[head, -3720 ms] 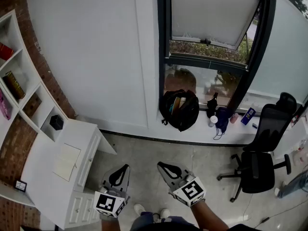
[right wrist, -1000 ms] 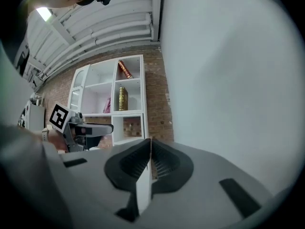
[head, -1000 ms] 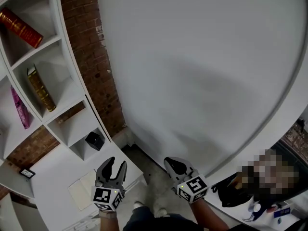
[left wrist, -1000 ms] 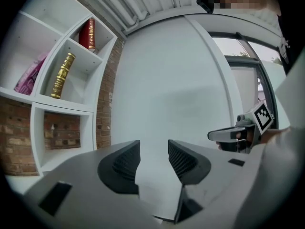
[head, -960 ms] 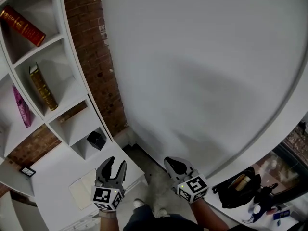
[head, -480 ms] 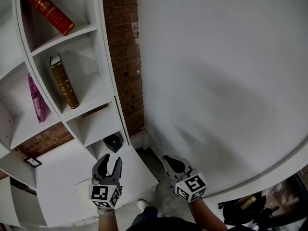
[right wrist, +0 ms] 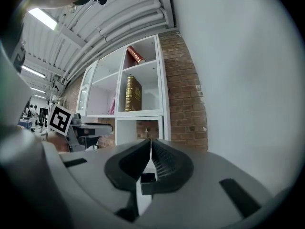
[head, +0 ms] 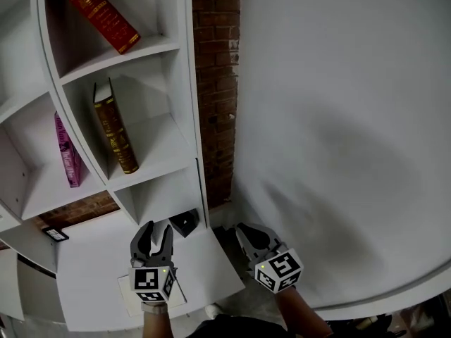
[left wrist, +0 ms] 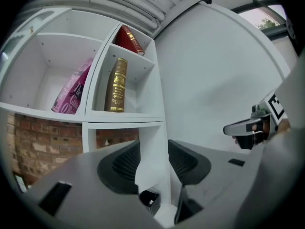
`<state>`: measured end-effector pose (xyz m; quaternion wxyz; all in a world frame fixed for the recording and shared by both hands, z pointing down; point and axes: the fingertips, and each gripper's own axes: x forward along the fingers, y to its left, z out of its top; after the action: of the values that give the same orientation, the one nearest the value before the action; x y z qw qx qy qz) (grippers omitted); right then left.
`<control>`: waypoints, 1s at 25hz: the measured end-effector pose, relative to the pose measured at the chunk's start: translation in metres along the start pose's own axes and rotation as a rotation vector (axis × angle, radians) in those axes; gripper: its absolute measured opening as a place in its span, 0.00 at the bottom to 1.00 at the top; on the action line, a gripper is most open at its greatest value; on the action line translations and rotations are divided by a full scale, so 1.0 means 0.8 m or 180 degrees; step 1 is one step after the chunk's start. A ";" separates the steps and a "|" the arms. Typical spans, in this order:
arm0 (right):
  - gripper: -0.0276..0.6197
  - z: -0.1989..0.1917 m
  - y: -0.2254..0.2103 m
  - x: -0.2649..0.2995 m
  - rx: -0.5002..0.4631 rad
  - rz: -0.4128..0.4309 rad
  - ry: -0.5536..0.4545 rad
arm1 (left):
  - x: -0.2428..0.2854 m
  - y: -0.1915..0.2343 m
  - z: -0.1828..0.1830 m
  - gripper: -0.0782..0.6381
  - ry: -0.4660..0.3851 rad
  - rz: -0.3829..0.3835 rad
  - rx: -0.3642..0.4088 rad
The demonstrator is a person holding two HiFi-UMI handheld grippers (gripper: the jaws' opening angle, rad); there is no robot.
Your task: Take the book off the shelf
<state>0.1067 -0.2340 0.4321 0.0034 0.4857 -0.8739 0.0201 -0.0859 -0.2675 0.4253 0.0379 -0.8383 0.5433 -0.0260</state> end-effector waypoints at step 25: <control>0.08 0.031 -0.005 0.142 -0.0051 0.0456 -0.0037 | 0.089 0.134 0.125 0.45 -0.0390 0.1087 0.0344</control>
<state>0.0507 -0.3337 0.4106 0.0008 0.4220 -0.9065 0.0105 -0.1459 -0.3722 0.3161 0.1198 -0.7306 0.6722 0.0028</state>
